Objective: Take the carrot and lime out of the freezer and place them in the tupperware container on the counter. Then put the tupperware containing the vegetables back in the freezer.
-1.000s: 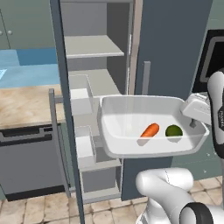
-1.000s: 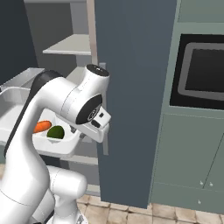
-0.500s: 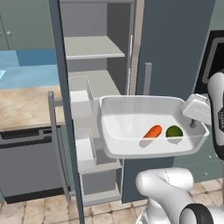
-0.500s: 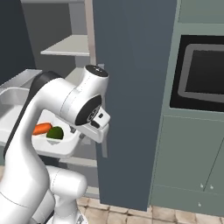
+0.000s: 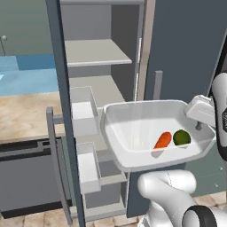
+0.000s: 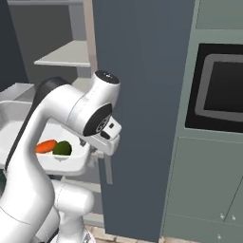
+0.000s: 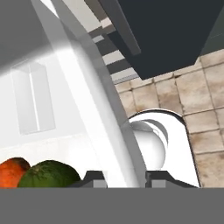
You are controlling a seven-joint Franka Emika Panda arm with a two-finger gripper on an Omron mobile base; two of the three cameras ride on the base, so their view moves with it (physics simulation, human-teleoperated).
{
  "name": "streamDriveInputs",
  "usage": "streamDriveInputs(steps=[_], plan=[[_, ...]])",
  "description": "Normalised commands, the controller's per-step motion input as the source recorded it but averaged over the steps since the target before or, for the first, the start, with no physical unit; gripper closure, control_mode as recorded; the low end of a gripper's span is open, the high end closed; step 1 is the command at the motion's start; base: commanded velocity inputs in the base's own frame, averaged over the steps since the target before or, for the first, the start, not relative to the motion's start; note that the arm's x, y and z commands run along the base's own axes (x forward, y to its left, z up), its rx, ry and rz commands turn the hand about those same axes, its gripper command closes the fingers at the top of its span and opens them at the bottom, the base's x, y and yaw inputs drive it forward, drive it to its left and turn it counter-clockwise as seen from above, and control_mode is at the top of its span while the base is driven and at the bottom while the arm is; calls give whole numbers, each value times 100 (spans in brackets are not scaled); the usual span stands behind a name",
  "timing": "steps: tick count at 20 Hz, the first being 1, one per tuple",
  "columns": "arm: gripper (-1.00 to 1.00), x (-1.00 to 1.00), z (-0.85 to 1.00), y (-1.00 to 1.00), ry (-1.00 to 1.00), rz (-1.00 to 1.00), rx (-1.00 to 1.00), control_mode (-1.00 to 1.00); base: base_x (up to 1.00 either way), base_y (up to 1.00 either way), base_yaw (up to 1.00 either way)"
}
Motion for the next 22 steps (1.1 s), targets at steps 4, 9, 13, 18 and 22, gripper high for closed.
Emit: streamDriveInputs(steps=[4, 9, 13, 18, 22], plan=[[100, 0, 0, 0, 0, 0, 0, 100, 30, 0, 0], [100, -8, 9, 0, 0, 0, 5, -100, -1, 0, 0], [100, -46, 38, -22, 0, -1, 15, -100, 0, 0, 0], [100, -36, 66, -33, 0, -1, 17, -100, 0, 0, 0], [100, -19, 63, -32, 0, -1, 16, -100, 0, 0, 0]])
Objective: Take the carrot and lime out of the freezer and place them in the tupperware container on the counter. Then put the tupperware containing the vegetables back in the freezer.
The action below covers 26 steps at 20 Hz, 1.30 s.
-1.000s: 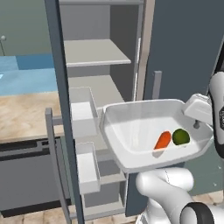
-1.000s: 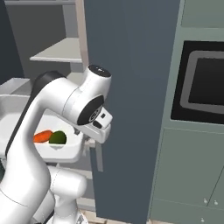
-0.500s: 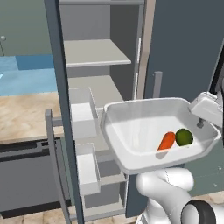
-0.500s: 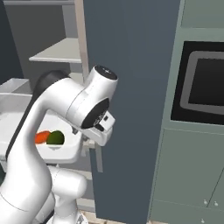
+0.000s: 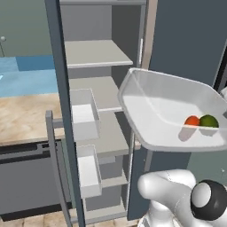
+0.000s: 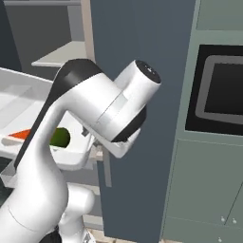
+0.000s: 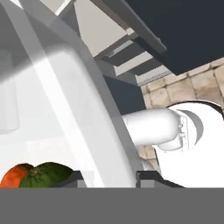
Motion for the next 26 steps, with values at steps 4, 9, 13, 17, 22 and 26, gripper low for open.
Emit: streamDriveInputs(steps=[4, 9, 13, 17, 22, 26], plan=[[100, -39, 45, -5, 0, -13, 13, -100, 0, 0, 0], [100, -19, 8, 22, 0, -35, 6, -100, 0, 0, 0], [100, -1, 0, 64, 0, -43, 1, -100, 0, 0, 0], [100, 3, 0, 75, 0, -46, 0, -100, 0, 0, 0], [100, 0, 0, 59, 0, -42, 0, -100, 0, 0, 0], [100, 0, 13, 60, -1, -36, 2, -100, 0, 0, 0]])
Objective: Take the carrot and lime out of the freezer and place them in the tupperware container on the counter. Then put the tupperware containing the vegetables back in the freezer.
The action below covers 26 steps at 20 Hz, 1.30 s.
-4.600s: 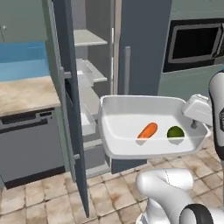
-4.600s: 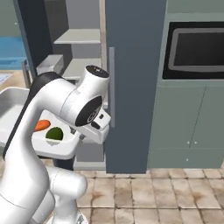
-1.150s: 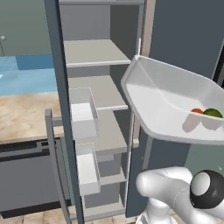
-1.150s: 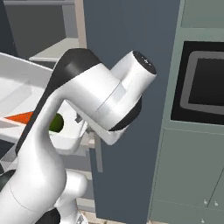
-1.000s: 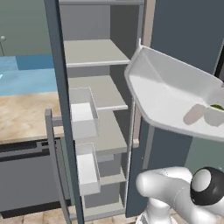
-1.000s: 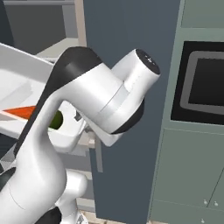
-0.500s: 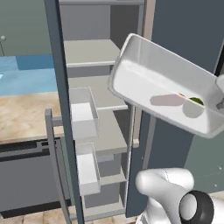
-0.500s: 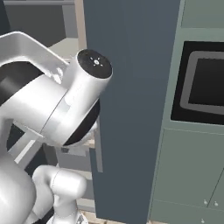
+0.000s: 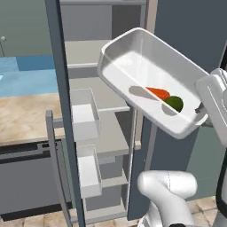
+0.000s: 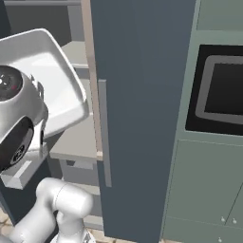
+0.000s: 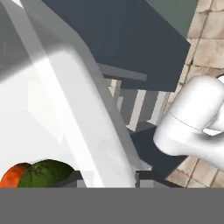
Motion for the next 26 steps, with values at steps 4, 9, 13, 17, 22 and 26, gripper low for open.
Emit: streamDriveInputs(steps=[4, 9, 13, 17, 22, 26], plan=[[100, 0, 32, 75, -3, -26, 1, -100, 0, 0, 0], [100, 1, 42, 65, 0, -16, 1, -100, 0, 0, 0], [100, 3, 25, 43, 6, -15, 4, -100, 0, 0, 0], [100, 1, 19, 39, 12, -15, 7, -100, 0, 0, 0], [100, 0, 20, 53, 12, -14, 10, -100, 0, 0, 0], [100, 15, 18, 49, 3, -10, 15, -100, 0, 0, 0]])
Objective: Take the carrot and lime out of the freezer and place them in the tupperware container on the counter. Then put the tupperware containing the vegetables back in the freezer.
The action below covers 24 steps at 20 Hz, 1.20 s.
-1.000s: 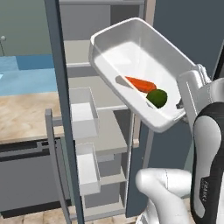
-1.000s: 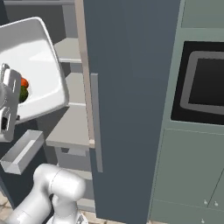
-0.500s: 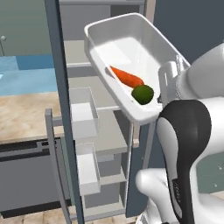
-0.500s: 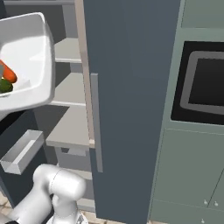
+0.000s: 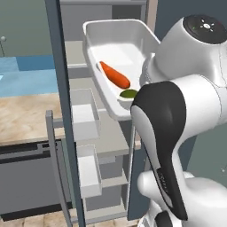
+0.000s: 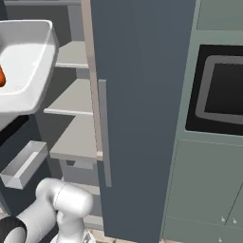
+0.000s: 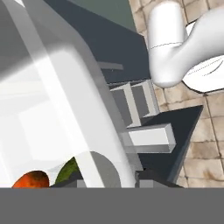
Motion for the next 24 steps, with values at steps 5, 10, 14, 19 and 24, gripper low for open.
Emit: streamDriveInputs(steps=[5, 10, 14, 19, 24], plan=[[100, 47, 17, 12, 0, -3, 22, -100, 0, 0, 0], [100, 78, 6, 0, 0, 0, 26, -100, 0, 0, 0], [100, 76, 0, 13, 0, 0, 22, -100, 0, 0, 0], [100, 51, 0, 35, 1, -1, 10, -100, 0, 0, 0], [100, 40, 2, 33, 6, -9, 0, -100, 0, 0, 0]])
